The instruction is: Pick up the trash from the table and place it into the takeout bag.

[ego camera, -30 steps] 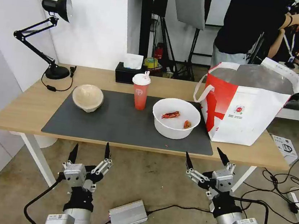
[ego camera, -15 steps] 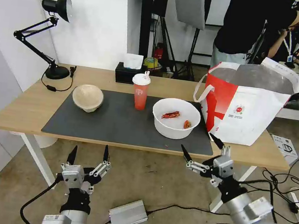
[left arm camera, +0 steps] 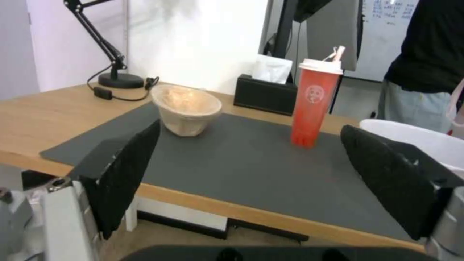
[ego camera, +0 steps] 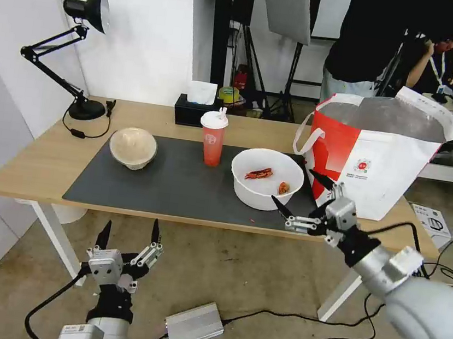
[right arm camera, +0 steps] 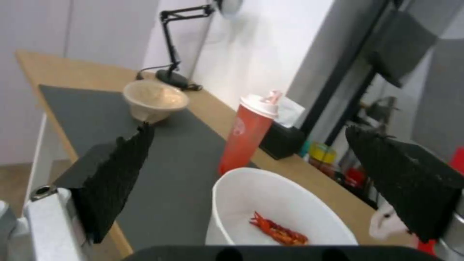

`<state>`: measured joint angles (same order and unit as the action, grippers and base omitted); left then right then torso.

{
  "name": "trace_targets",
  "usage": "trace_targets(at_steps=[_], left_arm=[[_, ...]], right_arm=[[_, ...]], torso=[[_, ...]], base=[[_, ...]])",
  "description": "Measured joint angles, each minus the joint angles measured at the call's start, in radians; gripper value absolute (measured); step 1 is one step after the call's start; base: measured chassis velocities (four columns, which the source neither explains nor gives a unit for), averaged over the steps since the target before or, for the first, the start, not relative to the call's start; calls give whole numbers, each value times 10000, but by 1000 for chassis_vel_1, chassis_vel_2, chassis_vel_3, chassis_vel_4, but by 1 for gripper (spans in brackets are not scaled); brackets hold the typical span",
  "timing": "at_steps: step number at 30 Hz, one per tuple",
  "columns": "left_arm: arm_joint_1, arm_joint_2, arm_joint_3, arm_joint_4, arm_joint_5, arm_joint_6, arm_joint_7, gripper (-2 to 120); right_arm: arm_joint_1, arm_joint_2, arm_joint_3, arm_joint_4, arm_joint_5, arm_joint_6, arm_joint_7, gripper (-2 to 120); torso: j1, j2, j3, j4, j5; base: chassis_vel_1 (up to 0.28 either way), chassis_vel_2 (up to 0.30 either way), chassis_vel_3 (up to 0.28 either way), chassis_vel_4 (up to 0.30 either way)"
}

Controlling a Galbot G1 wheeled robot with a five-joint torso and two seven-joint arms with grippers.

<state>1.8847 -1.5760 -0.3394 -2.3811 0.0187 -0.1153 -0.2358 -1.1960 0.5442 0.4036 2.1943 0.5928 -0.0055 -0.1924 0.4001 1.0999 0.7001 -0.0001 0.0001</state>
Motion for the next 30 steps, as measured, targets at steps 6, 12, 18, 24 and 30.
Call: trace_targets(at_steps=[6,12,18,24,30], left_arm=[[-24,-73,5,53,-3,-43,13,100],[-94,-137,35,168,-3,-113,22,100],[-111,-157,27,227,-16,-239,92,100],[-105,-163,27,273,-18,-267,108,100],[-81,-165,-12,300,-26,-296,113,100]], right_arm=[[1651,-482,-896,-778,280,0,-990,100],[2461,-709,-1256,-1551,358,21,-2716,100],[3237,-701,-1761,-2164,244,65,-3859,100],[4479,-648,-2644,-2850,78,67,-4762,100],[5879,-423,-3672,-3532,-180,83,-5390,100]], torso=[[0,0,0,4,0],[0,0,-1,-1,0],[0,0,-1,0,0],[0,0,-1,0,0],[0,0,0,2,-1]], base=[[0,0,0,0],[0,0,0,0],[0,0,0,0],[0,0,0,0],[0,0,0,0]])
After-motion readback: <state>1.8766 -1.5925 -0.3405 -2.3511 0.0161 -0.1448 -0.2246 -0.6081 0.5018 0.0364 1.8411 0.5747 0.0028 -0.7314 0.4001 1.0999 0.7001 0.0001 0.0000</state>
